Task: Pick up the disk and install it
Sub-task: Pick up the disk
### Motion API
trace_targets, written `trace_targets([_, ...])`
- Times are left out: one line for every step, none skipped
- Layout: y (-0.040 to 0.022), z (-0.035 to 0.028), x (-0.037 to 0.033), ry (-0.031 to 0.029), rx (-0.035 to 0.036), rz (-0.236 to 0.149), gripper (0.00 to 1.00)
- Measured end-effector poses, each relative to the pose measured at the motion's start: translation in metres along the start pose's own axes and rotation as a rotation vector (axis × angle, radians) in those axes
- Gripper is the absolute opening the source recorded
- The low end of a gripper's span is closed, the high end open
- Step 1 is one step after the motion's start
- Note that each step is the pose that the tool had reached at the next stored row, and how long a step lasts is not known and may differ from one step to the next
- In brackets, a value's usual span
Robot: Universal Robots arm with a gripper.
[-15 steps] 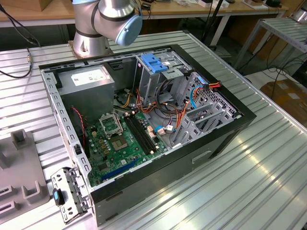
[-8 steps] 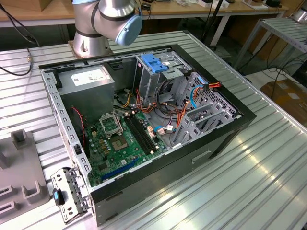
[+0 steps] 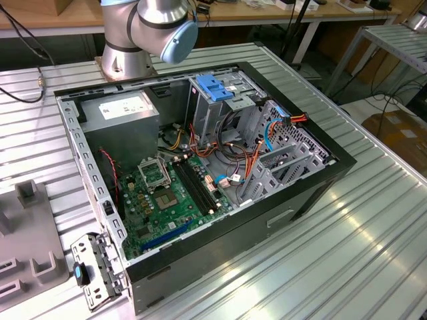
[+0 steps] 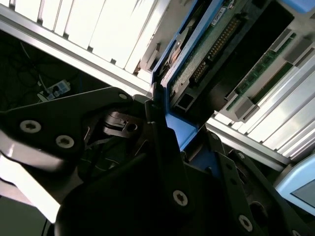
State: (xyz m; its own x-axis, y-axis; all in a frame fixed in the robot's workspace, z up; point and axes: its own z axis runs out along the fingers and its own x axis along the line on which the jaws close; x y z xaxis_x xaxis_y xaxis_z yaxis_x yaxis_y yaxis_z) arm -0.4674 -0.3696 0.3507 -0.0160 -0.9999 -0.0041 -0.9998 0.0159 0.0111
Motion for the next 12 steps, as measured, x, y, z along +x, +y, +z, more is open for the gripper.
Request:
trace_targets([0.0000,-0.0014,0.0000,0.0000,0.0000,0.000,0.37])
trace_targets([0.0000,-0.0029,0.0000,0.0001,-0.0001,0.000,0.37])
trace_targets([0.0000,-0.0042,0.0000,0.0001,-0.0001,0.000,0.37])
trace_targets([0.0000,-0.0057,0.0000,0.0000,-0.0001,0.000,0.37])
trace_targets([0.0001,-0.0072,0.0000,0.0001,-0.0002,0.000,0.37])
trace_targets([0.0001,-0.0085,0.0000,0.0000,-0.0001,0.000,0.37])
trace_targets([0.0001,-0.0099,0.0000,0.0000,0.0000,0.000,0.37])
trace_targets([0.0001,-0.0115,-0.0001,0.0000,0.0000,0.000,0.37])
trace_targets([0.0001,-0.0129,-0.0001,0.0000,0.0000,0.000,0.37])
trace_targets([0.0002,-0.0142,-0.0001,0.0000,0.0000,0.000,0.37])
trace_targets([0.0002,-0.0161,-0.0001,0.0000,-0.0001,0.000,0.37])
trace_targets([0.0002,-0.0171,-0.0001,0.0000,0.0000,0.000,0.37])
